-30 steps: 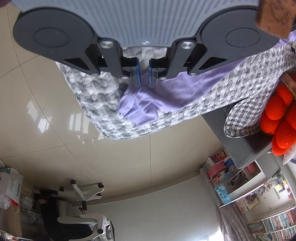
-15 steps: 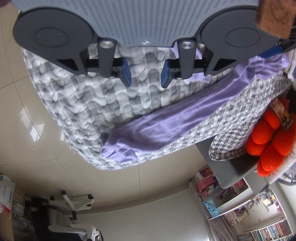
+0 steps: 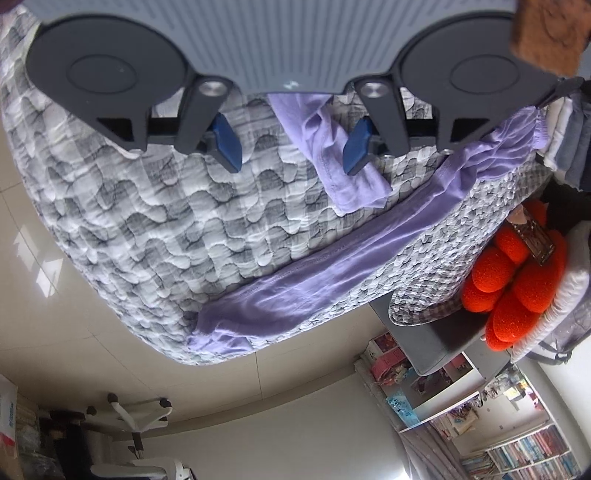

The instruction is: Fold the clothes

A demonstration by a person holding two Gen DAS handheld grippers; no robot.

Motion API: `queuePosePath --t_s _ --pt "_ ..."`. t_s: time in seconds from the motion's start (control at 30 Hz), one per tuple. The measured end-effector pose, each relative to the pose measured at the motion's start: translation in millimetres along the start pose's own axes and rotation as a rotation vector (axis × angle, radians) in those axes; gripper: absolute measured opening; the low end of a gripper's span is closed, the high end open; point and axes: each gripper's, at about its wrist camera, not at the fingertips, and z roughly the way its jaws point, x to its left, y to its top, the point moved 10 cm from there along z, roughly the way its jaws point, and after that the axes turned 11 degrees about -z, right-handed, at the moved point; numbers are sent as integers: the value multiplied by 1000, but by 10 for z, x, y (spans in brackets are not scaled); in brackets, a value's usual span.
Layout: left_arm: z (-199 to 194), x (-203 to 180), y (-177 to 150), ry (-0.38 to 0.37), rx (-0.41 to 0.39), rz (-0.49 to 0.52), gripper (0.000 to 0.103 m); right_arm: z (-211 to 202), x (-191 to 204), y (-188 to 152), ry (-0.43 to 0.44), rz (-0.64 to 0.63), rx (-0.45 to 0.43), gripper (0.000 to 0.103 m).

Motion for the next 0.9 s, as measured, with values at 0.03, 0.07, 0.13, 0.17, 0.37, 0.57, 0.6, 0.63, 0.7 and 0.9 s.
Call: queuePosePath --t_s 0.03,0.07,0.13,0.17,0.37,0.57,0.6,0.63,0.7,0.9 --pt "-3 -14 -21 -2 3 8 101 -6 -18 -2 4 15 -5 64" --pt "-7 -28 -43 -3 5 17 101 -11 -25 6 6 22 -7 62" --pt "-13 -55 -86 -6 10 34 101 -12 -27 21 7 24 -11 56" --pt "-12 -61 -86 -8 8 31 101 -7 -22 25 6 20 -11 51" --pt "-10 -96 -39 -20 -23 16 98 54 88 22 19 -24 1 36" --pt "-16 -204 -28 -54 -42 32 91 76 253 69 61 -56 -15 30" --pt "-7 -228 -44 -58 -39 42 89 103 276 65 62 -61 -10 28" --pt "6 -248 -64 -57 -34 53 88 134 294 56 57 -68 -3 25" --pt "25 -278 -97 -44 -30 78 86 190 311 38 30 -86 8 16" --pt "47 -301 -140 -23 -29 130 86 100 353 106 -28 -125 -47 4"
